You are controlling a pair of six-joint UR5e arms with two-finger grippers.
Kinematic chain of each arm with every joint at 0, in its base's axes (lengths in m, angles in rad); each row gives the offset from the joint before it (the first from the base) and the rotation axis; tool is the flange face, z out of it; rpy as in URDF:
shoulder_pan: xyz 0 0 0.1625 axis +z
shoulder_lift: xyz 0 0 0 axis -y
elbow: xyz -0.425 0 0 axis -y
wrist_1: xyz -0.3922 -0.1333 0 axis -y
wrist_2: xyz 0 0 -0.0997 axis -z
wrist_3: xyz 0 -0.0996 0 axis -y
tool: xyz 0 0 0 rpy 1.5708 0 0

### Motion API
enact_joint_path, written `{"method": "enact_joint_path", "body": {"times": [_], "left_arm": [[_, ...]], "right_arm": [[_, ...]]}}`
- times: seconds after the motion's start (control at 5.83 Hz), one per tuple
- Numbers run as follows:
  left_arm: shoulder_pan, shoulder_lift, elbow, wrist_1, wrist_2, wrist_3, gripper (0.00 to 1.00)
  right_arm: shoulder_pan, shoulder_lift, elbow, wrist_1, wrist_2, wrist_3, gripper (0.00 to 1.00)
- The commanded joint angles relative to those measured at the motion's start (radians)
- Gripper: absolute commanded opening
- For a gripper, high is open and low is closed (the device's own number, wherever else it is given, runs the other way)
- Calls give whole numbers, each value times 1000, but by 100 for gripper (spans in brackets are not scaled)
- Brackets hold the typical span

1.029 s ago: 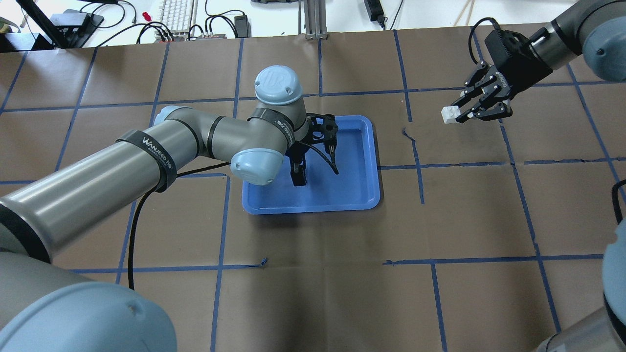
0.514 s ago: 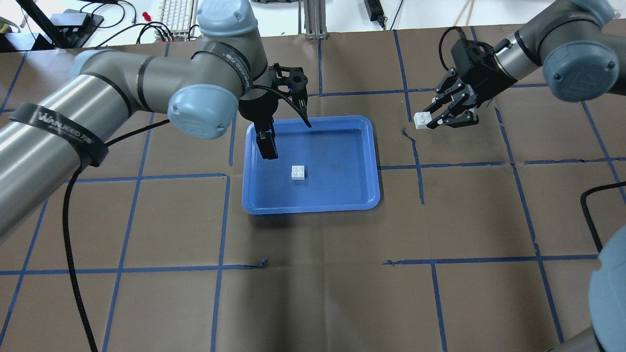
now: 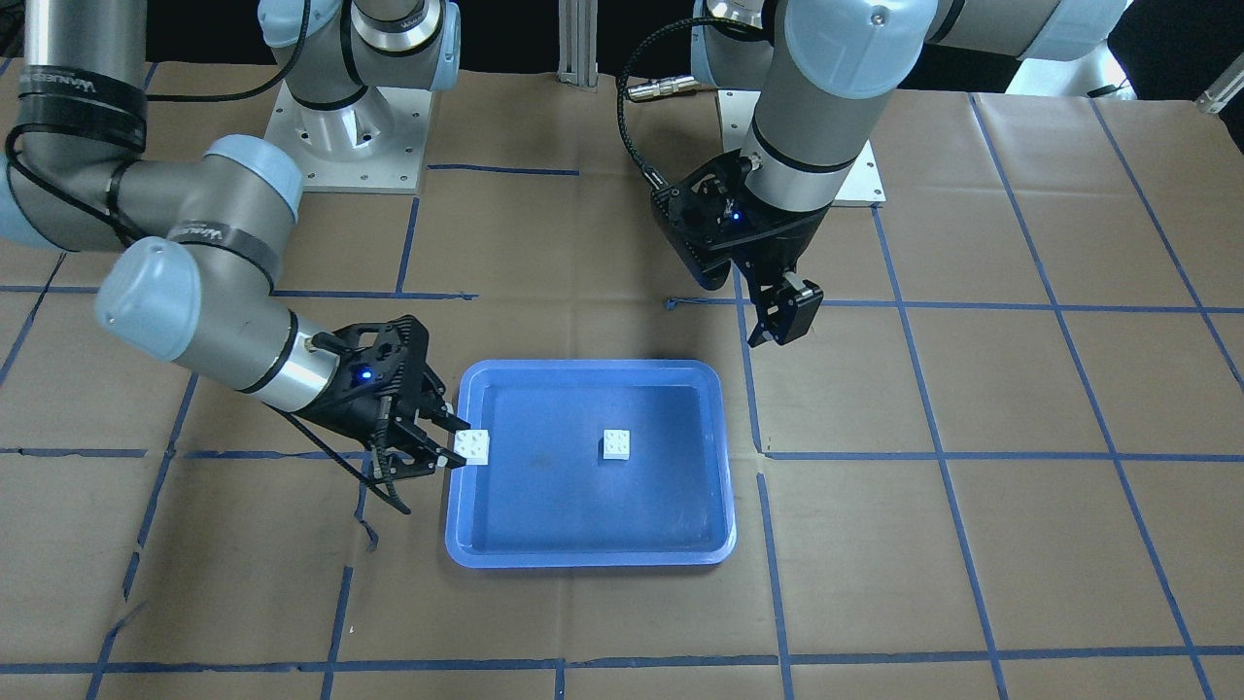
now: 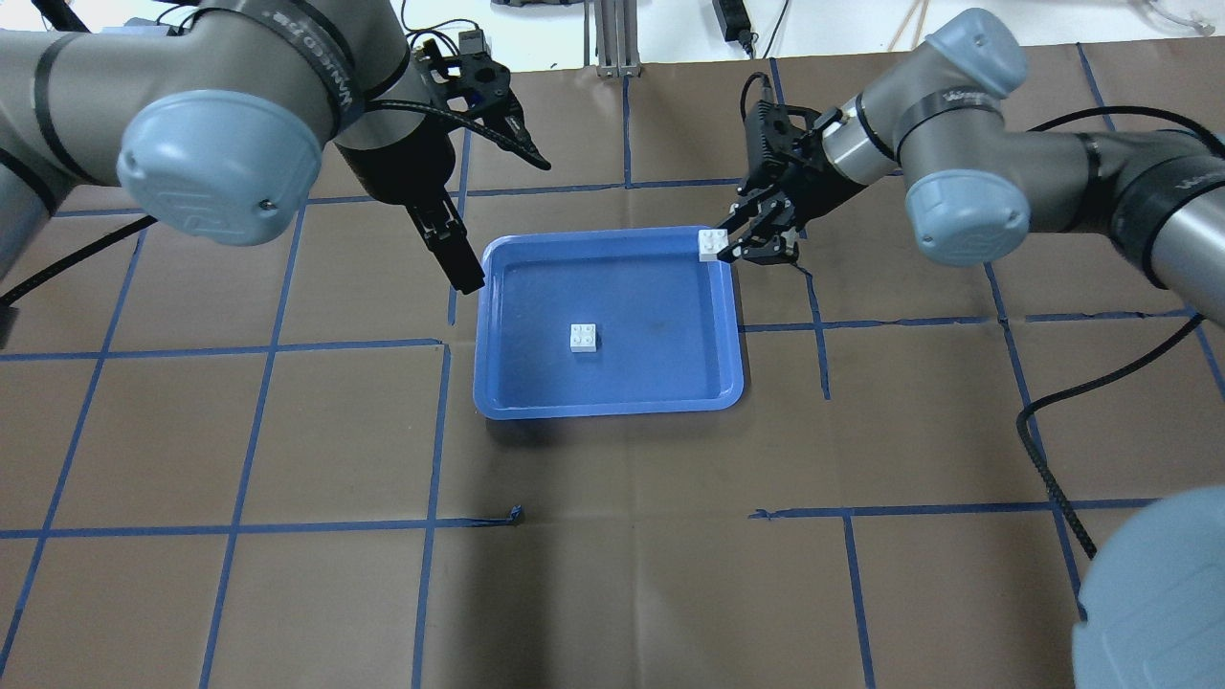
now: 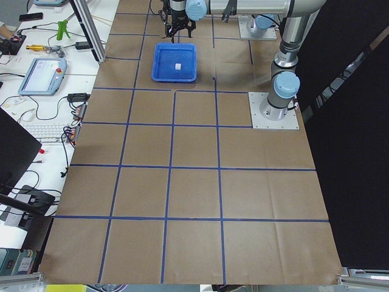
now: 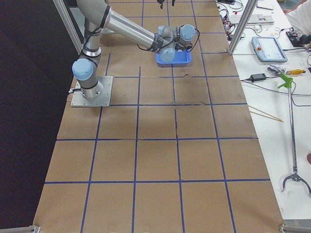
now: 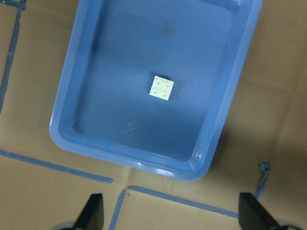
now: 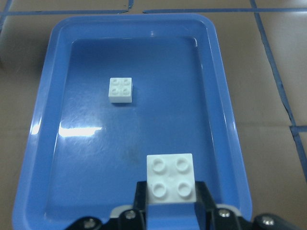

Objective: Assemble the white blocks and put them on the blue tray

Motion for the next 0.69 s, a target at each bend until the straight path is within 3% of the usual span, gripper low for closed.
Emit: {"method": "enact_joint_path", "body": {"times": [0.0, 0.34, 0.51], "left_arm": [[54, 20, -12, -1, 48, -434, 99], [85, 30, 9, 26, 59, -907, 99], [88, 40, 23, 12, 70, -953, 99]], "right_arm": [[119, 98, 16, -258, -6, 212, 25], [134, 156, 62, -334, -5, 230, 24], [134, 157, 97, -370, -5, 230, 24]]}}
